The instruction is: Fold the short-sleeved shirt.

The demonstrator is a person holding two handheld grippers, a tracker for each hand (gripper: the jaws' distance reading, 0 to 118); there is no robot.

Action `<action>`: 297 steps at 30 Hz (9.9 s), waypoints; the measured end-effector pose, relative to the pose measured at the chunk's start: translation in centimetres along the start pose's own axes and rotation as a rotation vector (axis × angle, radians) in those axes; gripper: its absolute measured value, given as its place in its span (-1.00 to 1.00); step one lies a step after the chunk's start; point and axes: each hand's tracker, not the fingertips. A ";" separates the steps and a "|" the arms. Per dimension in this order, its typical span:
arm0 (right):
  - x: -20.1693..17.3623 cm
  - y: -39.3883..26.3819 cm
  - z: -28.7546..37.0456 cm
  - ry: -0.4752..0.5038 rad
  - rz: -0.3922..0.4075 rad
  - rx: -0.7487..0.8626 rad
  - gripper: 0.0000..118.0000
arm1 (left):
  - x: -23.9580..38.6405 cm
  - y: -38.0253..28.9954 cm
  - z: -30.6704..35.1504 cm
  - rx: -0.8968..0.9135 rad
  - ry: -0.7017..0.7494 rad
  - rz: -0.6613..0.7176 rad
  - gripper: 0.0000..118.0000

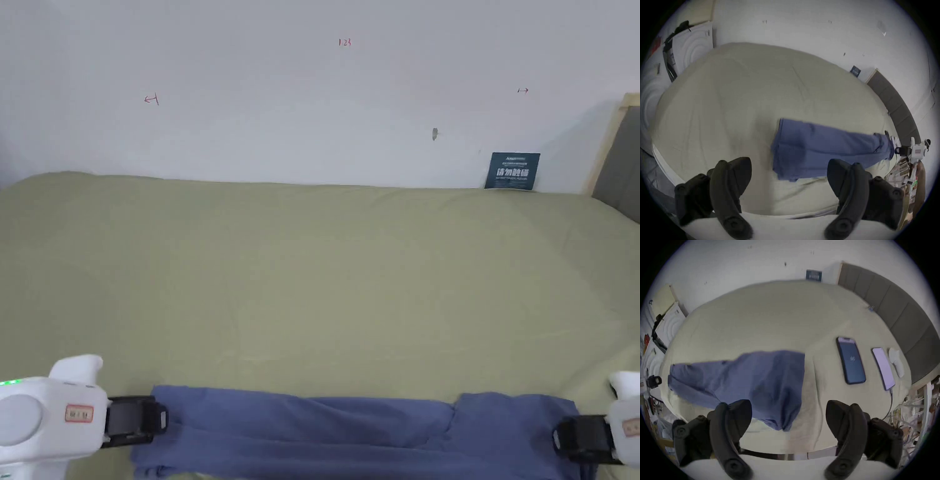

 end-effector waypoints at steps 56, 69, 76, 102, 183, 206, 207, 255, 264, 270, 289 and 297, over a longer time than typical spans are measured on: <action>-7.8 -4.3 0.8 0.168 0.113 0.145 -1.00 | 5.0 1.0 -3.9 -0.019 -0.665 0.195 -0.82; -5.7 -4.4 -0.2 0.103 0.079 0.160 -1.00 | 22.6 -0.9 -12.2 -0.228 -0.752 -0.017 -0.42; -5.0 -4.5 -0.6 0.122 0.047 0.149 -1.00 | 21.9 -1.7 -13.2 -0.202 -0.769 0.123 0.58; -5.0 -4.8 -1.2 0.157 0.005 0.128 -1.00 | 22.0 -3.7 -16.4 -0.266 -0.891 0.256 -0.99; -8.3 -5.7 -2.2 0.219 0.080 0.031 -1.00 | 22.2 0.6 -13.5 -0.260 -0.620 0.125 -0.07; -17.7 2.9 -4.4 0.459 0.182 -0.084 -1.00 | 5.4 1.9 -7.4 -0.123 -0.538 0.219 -0.94; -18.8 3.6 -5.3 0.471 0.212 -0.125 -1.00 | 4.5 1.5 -7.8 -0.132 -0.544 0.246 -0.93; -53.4 -0.5 -4.5 0.484 0.154 0.006 -1.00 | -31.0 10.9 -1.8 -0.168 -0.226 0.301 -0.46; -66.0 -3.0 -4.0 0.501 0.126 -0.077 -1.00 | -39.0 11.4 1.4 -0.125 0.076 0.288 0.58; -61.8 -2.6 -2.0 0.544 0.127 -0.042 -1.00 | -35.4 13.9 6.9 0.077 0.325 0.197 0.77; -24.2 -1.6 4.6 0.213 0.141 0.375 -1.00 | 12.0 0.0 5.9 0.452 0.083 -0.147 -0.99; -17.6 -2.7 7.5 0.000 0.165 0.508 -1.00 | 19.4 -2.8 5.6 0.500 0.170 -0.211 -0.99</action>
